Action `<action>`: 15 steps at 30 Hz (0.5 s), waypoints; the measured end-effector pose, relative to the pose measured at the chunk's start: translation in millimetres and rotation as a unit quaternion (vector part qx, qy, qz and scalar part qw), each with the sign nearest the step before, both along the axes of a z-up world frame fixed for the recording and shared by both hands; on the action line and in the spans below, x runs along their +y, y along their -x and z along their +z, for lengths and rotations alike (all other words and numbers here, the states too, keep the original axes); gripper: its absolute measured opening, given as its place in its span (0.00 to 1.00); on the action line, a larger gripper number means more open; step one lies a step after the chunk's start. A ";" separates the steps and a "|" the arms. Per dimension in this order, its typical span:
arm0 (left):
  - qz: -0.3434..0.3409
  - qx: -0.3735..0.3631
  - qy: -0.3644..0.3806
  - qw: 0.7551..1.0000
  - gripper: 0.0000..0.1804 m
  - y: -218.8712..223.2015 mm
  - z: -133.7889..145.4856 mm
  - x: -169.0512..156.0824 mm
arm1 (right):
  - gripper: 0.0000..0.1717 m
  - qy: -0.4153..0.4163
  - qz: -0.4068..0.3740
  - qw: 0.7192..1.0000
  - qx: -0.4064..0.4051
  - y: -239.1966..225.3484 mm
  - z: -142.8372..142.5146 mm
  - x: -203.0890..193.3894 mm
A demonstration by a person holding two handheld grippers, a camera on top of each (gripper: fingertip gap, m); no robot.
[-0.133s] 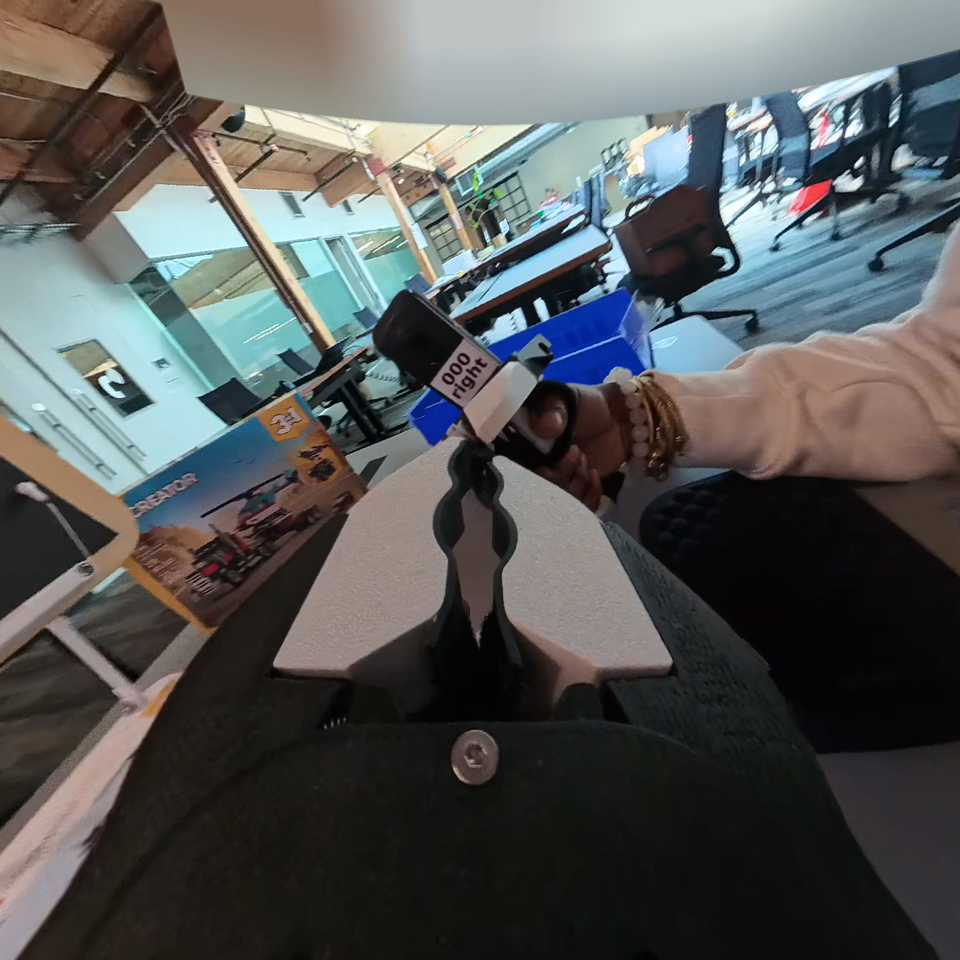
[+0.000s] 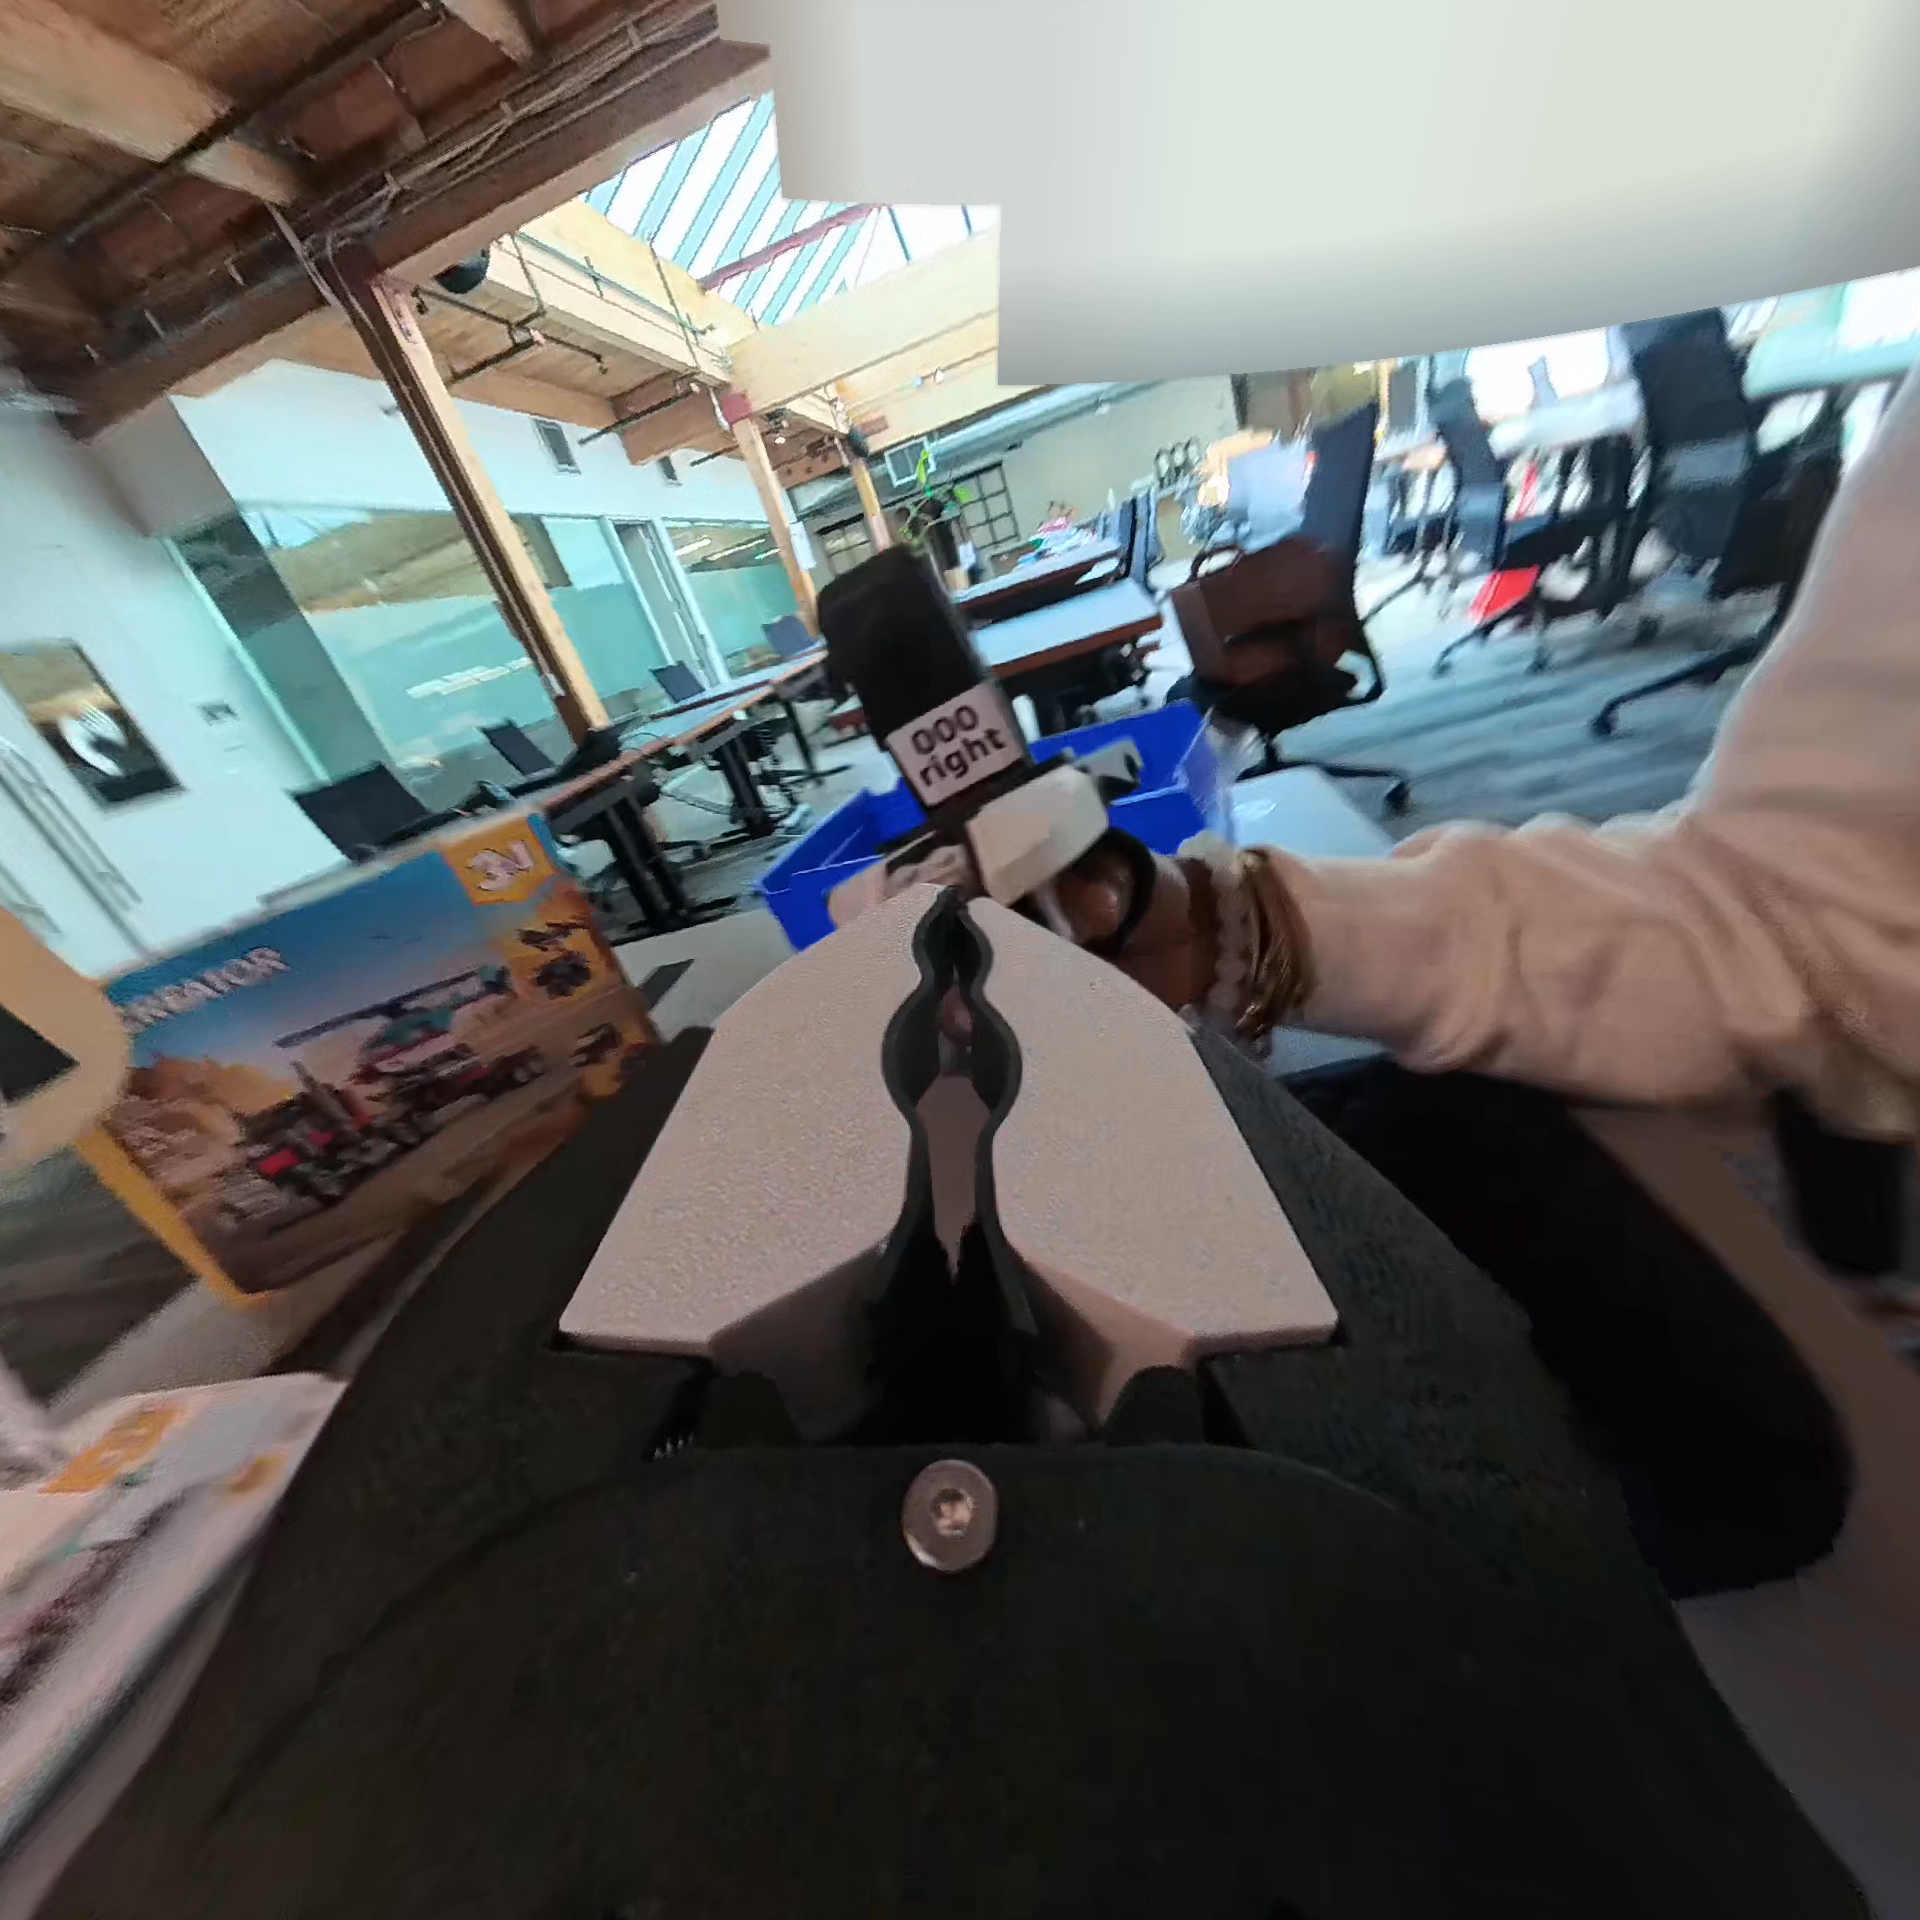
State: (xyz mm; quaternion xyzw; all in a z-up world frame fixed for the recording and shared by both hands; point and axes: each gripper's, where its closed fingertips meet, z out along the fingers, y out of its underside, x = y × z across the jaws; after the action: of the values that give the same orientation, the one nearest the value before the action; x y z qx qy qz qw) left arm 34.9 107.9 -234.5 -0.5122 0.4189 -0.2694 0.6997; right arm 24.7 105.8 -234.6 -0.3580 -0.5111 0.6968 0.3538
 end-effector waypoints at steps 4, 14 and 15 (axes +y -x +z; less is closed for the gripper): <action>-0.036 -0.125 0.162 0.978 0.04 8.8 1.6 -11.6 | 0.10 -0.163 -0.090 0.977 0.101 -27.2 14.6 -26.4; -0.256 -0.287 0.476 0.791 0.09 -36.5 -23.7 -69.0 | 0.10 -0.426 -0.156 0.882 0.127 -34.1 -24.1 -71.4; -0.255 -0.282 0.476 0.793 0.09 -37.0 -24.9 -70.0 | 0.10 -0.430 -0.154 0.880 0.127 -34.8 -25.0 -72.3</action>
State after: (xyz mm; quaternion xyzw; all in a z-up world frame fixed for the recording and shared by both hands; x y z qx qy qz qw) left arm 71.9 37.9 -259.3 -0.5562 0.1374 -0.7359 0.3609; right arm 59.6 33.5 -259.6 -0.1533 -0.6498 0.3842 0.6377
